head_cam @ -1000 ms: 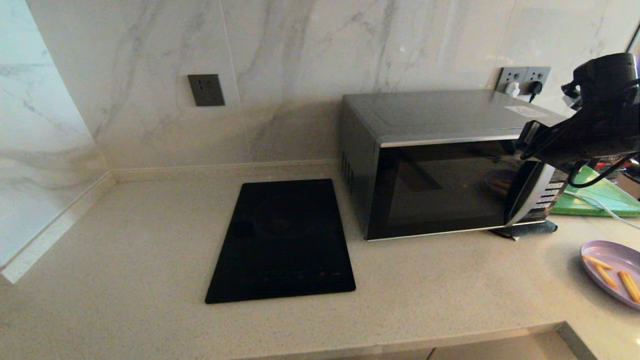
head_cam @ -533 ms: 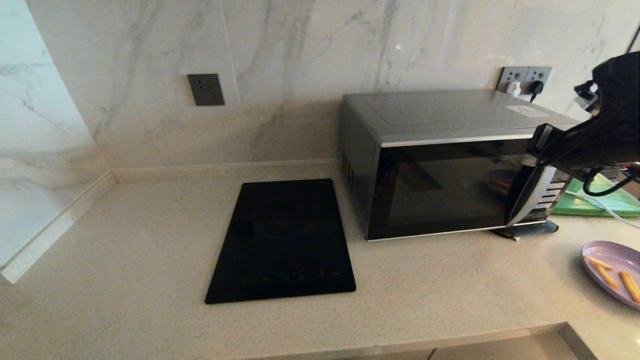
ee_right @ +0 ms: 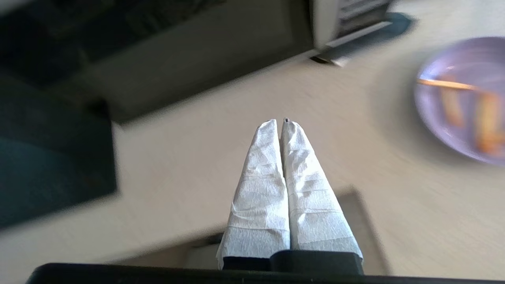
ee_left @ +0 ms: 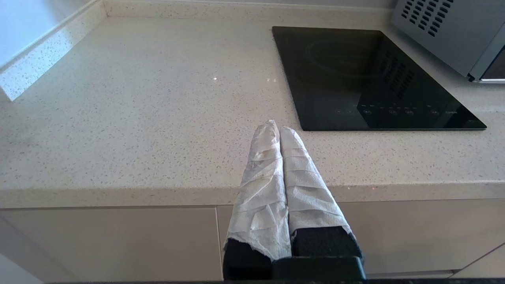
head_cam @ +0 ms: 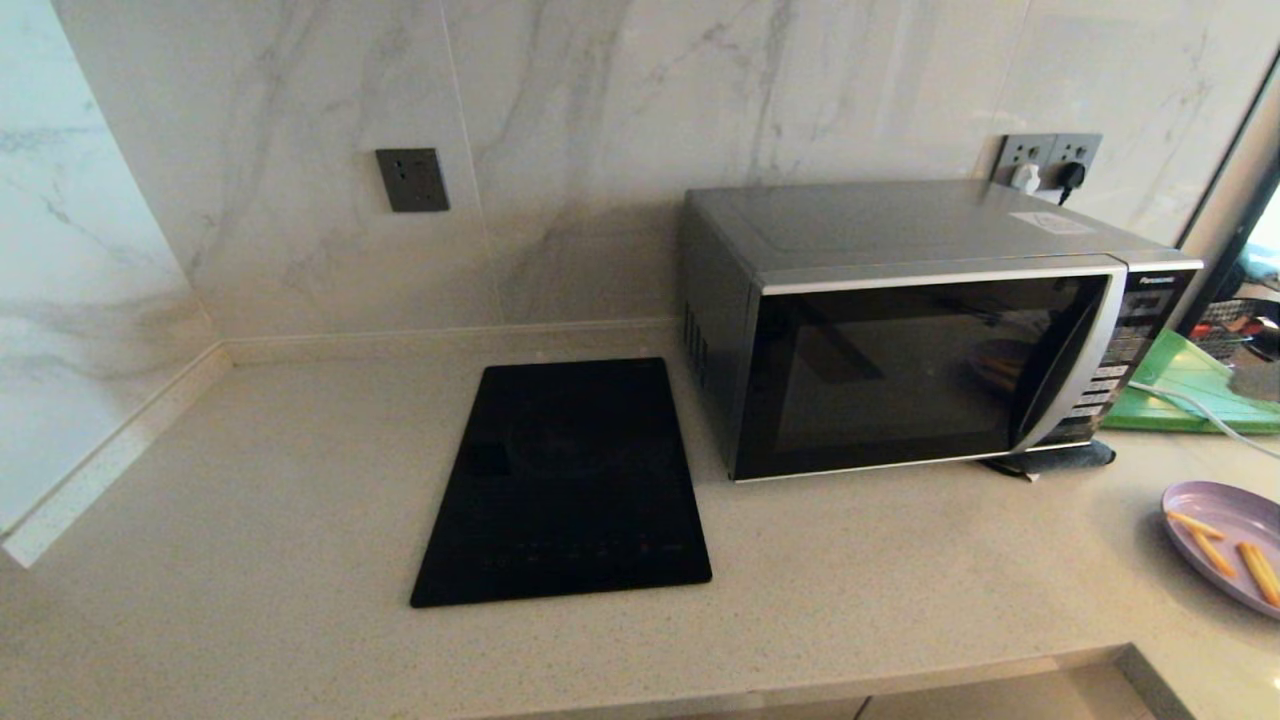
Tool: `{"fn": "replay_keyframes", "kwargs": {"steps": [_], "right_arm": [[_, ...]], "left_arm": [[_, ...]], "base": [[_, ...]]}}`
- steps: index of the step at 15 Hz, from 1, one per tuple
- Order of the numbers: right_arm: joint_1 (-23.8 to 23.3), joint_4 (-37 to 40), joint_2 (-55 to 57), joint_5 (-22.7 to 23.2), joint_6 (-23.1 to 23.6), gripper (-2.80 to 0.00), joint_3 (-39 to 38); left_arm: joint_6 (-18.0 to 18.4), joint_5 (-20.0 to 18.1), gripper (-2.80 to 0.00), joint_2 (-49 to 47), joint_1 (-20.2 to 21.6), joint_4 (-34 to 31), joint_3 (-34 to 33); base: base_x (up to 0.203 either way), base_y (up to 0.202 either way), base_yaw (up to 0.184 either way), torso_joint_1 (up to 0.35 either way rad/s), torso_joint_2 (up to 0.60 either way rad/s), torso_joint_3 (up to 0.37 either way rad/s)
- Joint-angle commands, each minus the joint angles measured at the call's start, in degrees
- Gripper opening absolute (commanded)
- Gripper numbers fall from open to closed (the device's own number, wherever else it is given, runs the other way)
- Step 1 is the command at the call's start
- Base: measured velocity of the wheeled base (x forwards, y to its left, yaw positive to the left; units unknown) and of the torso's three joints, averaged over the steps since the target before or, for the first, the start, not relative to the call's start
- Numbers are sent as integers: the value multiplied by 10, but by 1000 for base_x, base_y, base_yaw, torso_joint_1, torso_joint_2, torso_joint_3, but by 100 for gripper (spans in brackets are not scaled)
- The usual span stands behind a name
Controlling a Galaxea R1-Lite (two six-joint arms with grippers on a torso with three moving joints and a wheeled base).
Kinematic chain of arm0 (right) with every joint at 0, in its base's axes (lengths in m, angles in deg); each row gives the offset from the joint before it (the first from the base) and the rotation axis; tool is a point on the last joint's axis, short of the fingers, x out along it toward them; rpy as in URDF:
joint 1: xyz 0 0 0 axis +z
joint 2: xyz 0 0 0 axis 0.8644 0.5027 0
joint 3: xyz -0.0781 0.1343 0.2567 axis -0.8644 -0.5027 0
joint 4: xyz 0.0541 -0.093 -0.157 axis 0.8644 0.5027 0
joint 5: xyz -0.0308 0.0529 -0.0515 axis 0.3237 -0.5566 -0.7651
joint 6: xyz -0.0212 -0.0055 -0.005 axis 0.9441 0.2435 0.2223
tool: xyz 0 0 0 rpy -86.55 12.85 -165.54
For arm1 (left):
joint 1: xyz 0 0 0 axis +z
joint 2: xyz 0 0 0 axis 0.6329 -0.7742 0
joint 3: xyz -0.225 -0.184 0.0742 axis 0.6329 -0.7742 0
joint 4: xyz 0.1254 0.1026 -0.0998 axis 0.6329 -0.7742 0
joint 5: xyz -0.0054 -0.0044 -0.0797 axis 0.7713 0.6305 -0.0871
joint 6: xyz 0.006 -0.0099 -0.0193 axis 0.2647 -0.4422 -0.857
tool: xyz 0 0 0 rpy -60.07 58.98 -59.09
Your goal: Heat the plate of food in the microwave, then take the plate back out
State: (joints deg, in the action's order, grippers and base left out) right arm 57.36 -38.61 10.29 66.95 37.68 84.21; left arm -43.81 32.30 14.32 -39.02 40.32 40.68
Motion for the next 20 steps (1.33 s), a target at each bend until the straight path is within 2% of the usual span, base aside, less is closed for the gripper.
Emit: {"fn": "replay_keyframes", "kwargs": {"steps": [1,9,12,14,18,20], "right_arm": [[18,17,-158,-14,26,-280,-60],[52,37,-492,-63,63,-280,-228],[47,38,-570,-66,65,-280,-273],[30,40,-612,-47,70,-280,-292],[26,111,-692,-34,86,-280,-305],[26,122,-691,-41,79,-280,-336]], "left_arm": [[-1,0,-280,-1,0,0,0],[-1,0,-280,-1,0,0,0],[-1,0,-280,-1,0,0,0],[-1,0,-280,0,0,0,0],[-1,0,-280,-1,0,0,0],[-1,0,-280,-1,0,0,0]], "base": [[0,0,0,0,0,0],[0,0,0,0,0,0],[0,0,0,0,0,0],[0,0,0,0,0,0],[0,0,0,0,0,0],[0,0,0,0,0,0]]}}
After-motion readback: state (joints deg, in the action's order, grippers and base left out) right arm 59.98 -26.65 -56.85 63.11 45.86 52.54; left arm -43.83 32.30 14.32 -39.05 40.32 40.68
